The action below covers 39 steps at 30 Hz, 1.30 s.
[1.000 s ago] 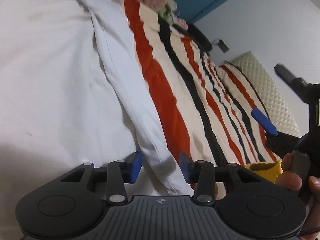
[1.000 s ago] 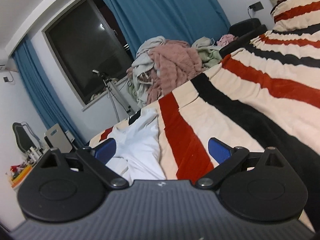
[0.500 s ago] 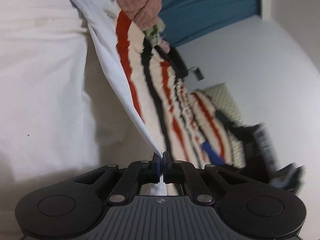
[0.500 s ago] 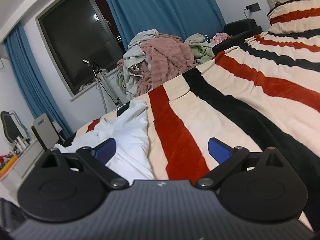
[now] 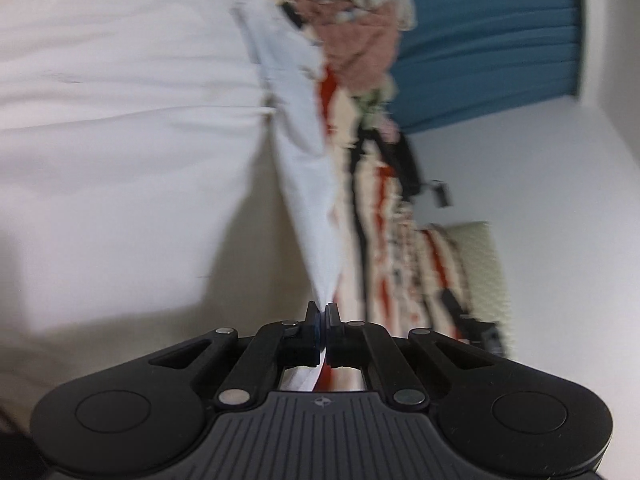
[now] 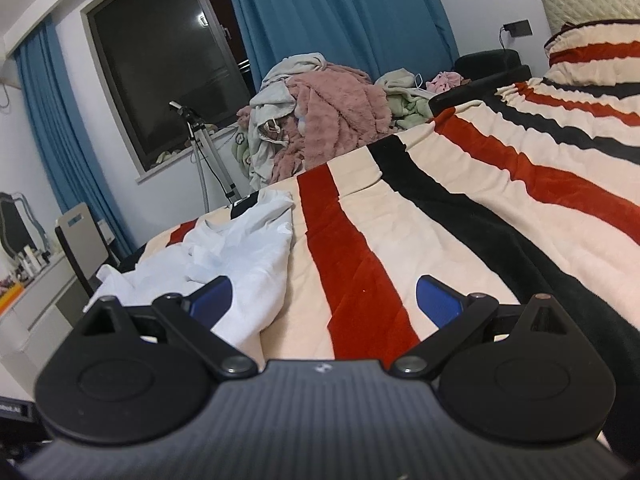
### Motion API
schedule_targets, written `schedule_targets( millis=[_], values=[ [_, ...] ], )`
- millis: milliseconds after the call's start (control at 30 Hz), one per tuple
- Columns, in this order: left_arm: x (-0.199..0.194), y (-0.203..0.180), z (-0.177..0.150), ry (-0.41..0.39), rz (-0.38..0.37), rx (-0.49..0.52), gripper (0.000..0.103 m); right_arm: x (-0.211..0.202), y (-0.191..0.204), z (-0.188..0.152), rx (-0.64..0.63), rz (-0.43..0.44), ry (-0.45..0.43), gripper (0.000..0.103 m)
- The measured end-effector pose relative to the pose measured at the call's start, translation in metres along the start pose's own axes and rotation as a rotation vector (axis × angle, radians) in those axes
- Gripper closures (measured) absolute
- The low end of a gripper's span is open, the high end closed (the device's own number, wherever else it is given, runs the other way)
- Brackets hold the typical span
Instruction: Fold clothes
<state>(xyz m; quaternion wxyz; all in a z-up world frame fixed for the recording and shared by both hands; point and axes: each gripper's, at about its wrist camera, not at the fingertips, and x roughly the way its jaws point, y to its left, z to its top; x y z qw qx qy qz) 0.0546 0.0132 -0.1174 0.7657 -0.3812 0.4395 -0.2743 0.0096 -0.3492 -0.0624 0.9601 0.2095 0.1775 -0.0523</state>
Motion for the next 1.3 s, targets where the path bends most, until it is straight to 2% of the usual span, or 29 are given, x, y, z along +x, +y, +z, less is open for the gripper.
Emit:
schedule_targets(
  millis=[300,367,467,500,567,600,667,733,767,867,1000,1067,1133,1200,1300],
  values=[
    [0.006,0.011,0.006,0.004,0.313,0.071,0.099,0.003,0.020,-0.008,-0.107,0.024,0.019,0.003],
    [0.008,0.007,0.007,0.004,0.335,0.096,0.098,0.001,0.025,-0.010,-0.129,0.032,0.022,0.003],
    [0.006,0.002,0.007,0.006,0.345,0.104,0.089,-0.004,0.031,-0.013,-0.150,0.056,0.020,0.003],
    [0.000,0.000,0.004,-0.001,0.347,0.107,0.085,-0.006,0.034,-0.014,-0.154,0.065,0.019,0.003],
    [-0.012,-0.004,-0.002,-0.015,0.351,0.113,0.067,-0.008,0.040,-0.014,-0.166,0.080,0.021,0.003],
    [-0.016,-0.006,-0.003,-0.026,0.352,0.122,0.054,-0.009,0.044,-0.012,-0.174,0.088,0.022,0.003],
    [-0.024,-0.011,-0.003,-0.048,0.354,0.141,0.043,-0.009,0.054,-0.007,-0.190,0.102,0.021,0.003],
    [-0.027,-0.019,0.001,-0.080,0.373,0.171,0.023,-0.008,0.065,0.006,-0.202,0.121,-0.001,0.003],
    [-0.029,-0.023,0.003,-0.096,0.383,0.186,0.021,-0.008,0.070,0.013,-0.207,0.130,-0.012,0.003],
    [-0.034,-0.035,0.010,-0.144,0.408,0.229,0.020,-0.003,0.084,0.037,-0.214,0.167,-0.052,0.003],
    [-0.032,-0.035,0.042,-0.201,0.286,0.152,0.020,0.017,0.085,0.054,-0.201,0.175,-0.092,0.003],
    [-0.015,-0.033,0.069,-0.220,0.261,0.106,0.020,0.030,0.081,0.056,-0.188,0.171,-0.096,0.003],
    [0.003,-0.028,0.098,-0.240,0.239,0.063,0.021,0.046,0.069,0.048,-0.155,0.163,-0.055,0.003],
    [0.038,-0.018,0.131,-0.263,0.223,0.015,0.022,0.060,0.057,0.041,-0.124,0.153,-0.020,0.003],
    [0.088,-0.003,0.175,-0.299,0.226,-0.037,0.029,0.077,0.044,0.035,-0.116,0.116,0.002,0.003]
  ],
)
